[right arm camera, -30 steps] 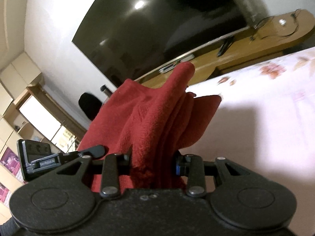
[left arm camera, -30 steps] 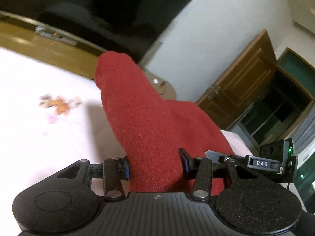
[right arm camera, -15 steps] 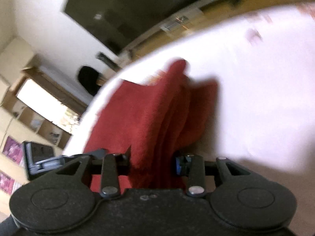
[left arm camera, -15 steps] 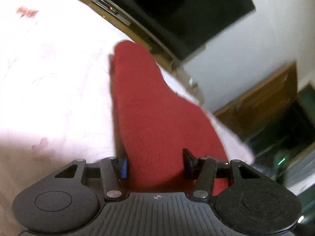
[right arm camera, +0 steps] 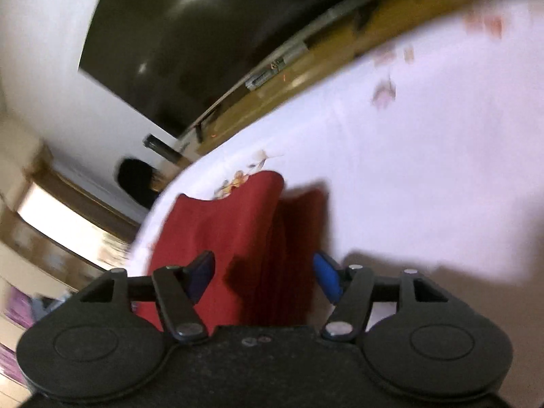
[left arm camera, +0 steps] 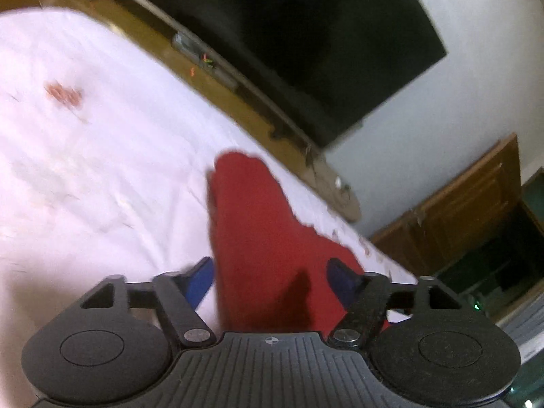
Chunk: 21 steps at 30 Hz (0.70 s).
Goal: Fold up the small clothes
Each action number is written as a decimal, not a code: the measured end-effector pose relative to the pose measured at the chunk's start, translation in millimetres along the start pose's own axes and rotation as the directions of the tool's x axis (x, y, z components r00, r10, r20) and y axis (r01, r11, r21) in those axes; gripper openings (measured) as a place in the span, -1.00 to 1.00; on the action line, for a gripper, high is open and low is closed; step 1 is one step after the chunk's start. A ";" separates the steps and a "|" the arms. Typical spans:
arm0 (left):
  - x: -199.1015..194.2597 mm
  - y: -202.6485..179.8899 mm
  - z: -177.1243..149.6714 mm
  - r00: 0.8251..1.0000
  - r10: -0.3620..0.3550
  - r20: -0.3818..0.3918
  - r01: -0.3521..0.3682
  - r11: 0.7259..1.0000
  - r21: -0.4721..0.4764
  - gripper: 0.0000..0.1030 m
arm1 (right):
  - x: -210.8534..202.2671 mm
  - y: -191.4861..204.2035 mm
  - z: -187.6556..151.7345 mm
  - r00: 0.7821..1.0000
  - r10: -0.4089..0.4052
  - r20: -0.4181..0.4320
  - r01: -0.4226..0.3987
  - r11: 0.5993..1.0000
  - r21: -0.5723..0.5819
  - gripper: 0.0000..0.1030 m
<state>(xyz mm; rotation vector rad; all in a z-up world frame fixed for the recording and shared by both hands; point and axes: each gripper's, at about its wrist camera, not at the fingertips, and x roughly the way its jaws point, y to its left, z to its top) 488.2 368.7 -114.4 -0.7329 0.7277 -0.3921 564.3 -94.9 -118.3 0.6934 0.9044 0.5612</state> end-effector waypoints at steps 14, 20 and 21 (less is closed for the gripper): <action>31.8 -33.0 -26.9 0.994 0.034 0.108 -0.061 0.964 0.258 0.02 | -0.5 67.4 -40.5 0.984 -0.028 0.178 0.114 0.863 -0.492 -0.50; 41.2 -36.8 -19.1 0.989 0.134 0.063 -0.146 0.955 0.258 0.58 | 25.5 28.2 -26.7 0.974 -0.177 0.142 0.217 0.910 -0.353 -0.10; 38.9 -41.0 -16.6 0.985 0.153 0.083 -0.170 0.947 0.272 0.61 | 21.2 25.7 -23.8 0.971 -0.186 0.152 0.227 0.916 -0.331 0.02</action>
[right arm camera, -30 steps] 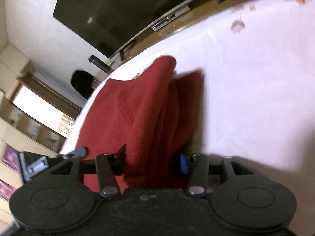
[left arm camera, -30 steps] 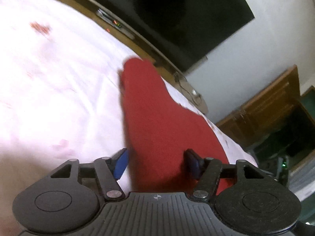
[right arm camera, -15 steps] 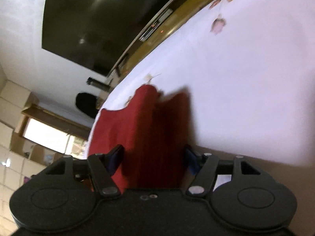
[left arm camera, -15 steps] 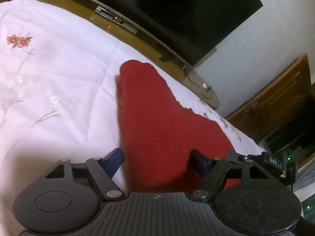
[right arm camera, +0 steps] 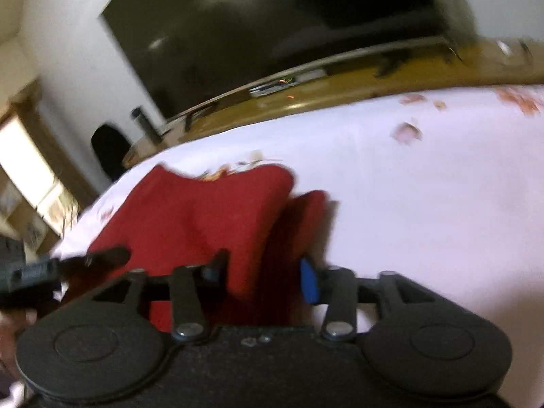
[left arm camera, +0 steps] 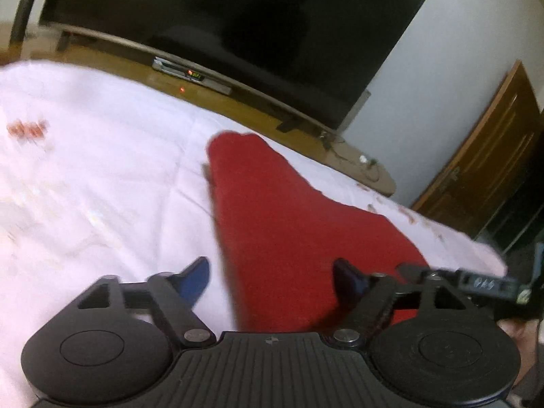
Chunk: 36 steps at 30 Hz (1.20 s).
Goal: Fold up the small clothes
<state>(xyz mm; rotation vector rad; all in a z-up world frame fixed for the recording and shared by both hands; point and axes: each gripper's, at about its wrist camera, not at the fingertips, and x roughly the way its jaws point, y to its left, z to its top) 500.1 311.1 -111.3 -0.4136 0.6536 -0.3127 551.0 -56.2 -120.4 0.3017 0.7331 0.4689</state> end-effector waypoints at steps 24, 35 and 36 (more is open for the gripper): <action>-21.8 -7.4 10.6 0.999 -0.003 0.046 0.003 1.000 0.013 0.53 | 2.7 69.1 14.5 0.959 -0.281 0.044 0.274 0.870 -0.409 -0.53; -48.6 -11.4 -34.5 0.998 0.051 -0.027 -0.050 0.998 0.030 0.55 | -23.8 71.5 -30.5 0.971 -0.236 -0.038 0.206 0.906 -0.371 -0.48; -54.6 -15.5 -34.5 0.998 0.059 -0.019 -0.058 0.997 0.044 0.55 | -26.4 72.9 -28.3 0.969 -0.245 -0.037 0.215 0.905 -0.366 -0.48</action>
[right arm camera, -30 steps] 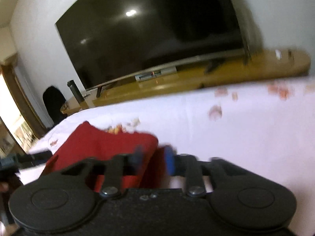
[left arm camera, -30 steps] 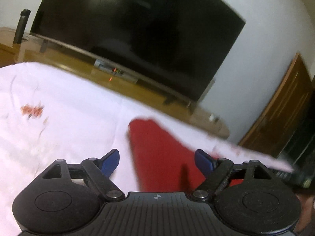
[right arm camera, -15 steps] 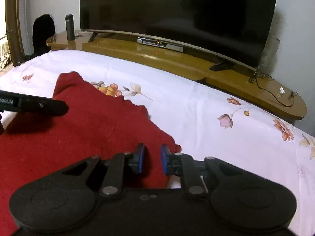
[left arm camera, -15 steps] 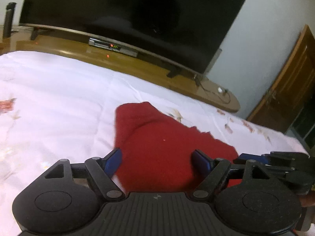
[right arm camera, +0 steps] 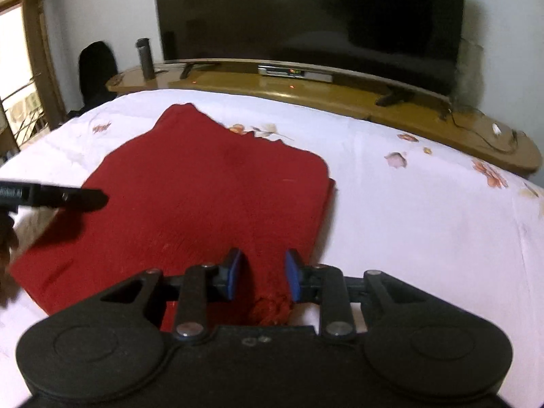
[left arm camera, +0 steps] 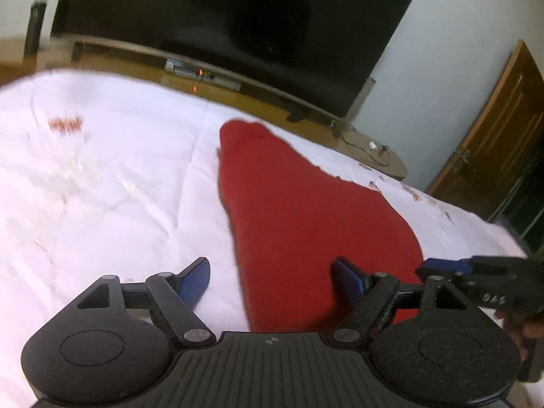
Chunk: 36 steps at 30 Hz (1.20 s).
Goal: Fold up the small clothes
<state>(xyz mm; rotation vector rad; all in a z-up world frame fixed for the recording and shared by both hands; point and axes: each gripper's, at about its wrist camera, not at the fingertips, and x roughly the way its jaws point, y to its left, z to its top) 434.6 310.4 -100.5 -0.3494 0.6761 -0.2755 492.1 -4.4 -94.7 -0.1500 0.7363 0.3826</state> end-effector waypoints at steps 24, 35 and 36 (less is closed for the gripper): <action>-39.6 -55.1 -56.6 0.988 0.151 -0.037 -0.147 0.985 0.095 0.61 | -27.9 10.4 -45.2 0.997 0.030 -0.069 -0.024 0.996 0.091 -0.21; -151.4 -136.1 -95.3 0.980 0.182 0.078 -0.191 0.974 0.120 1.00 | -161.7 3.1 -91.0 0.995 0.046 0.092 -0.064 0.977 0.205 0.98; -164.4 -147.0 -101.5 0.979 0.182 0.089 -0.193 0.972 0.133 1.00 | -175.5 6.0 -98.8 0.994 0.044 0.096 -0.063 0.976 0.208 0.99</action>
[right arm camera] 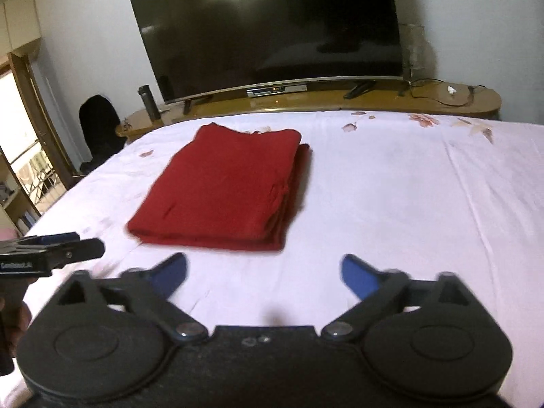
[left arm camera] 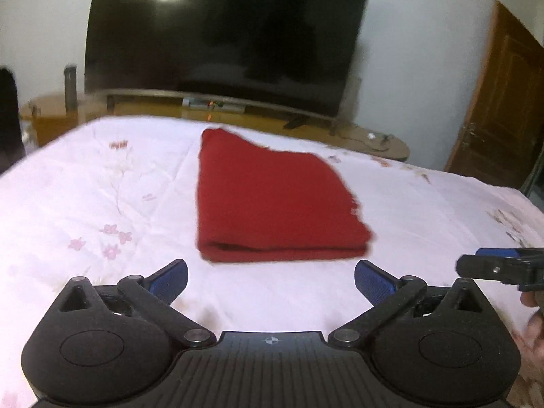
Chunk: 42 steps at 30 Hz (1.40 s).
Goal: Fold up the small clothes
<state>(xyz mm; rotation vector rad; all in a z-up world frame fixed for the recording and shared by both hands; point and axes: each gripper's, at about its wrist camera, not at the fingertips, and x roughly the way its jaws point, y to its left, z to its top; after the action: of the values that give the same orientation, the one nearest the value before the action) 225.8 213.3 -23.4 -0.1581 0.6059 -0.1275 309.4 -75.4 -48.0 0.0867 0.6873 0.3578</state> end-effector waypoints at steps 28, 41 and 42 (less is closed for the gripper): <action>-211.6 -107.6 -65.4 0.981 0.053 0.188 -0.058 0.998 0.021 1.00 | -195.4 53.2 -73.3 0.958 -0.127 0.257 0.169 0.975 -0.146 0.99; -209.8 -109.9 -63.1 0.978 0.052 0.200 -0.056 0.998 0.019 1.00 | -203.4 55.6 -77.7 0.951 -0.129 0.281 0.172 0.976 -0.133 0.99; -209.0 -110.4 -62.8 0.979 0.050 0.200 -0.054 0.998 0.019 1.00 | -203.6 54.5 -77.2 0.951 -0.131 0.281 0.173 0.976 -0.129 0.99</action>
<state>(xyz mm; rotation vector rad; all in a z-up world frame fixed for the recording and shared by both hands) 11.4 132.7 62.2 -0.1295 0.4076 -0.0672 98.8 -98.8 26.2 -0.0628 0.3898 0.2424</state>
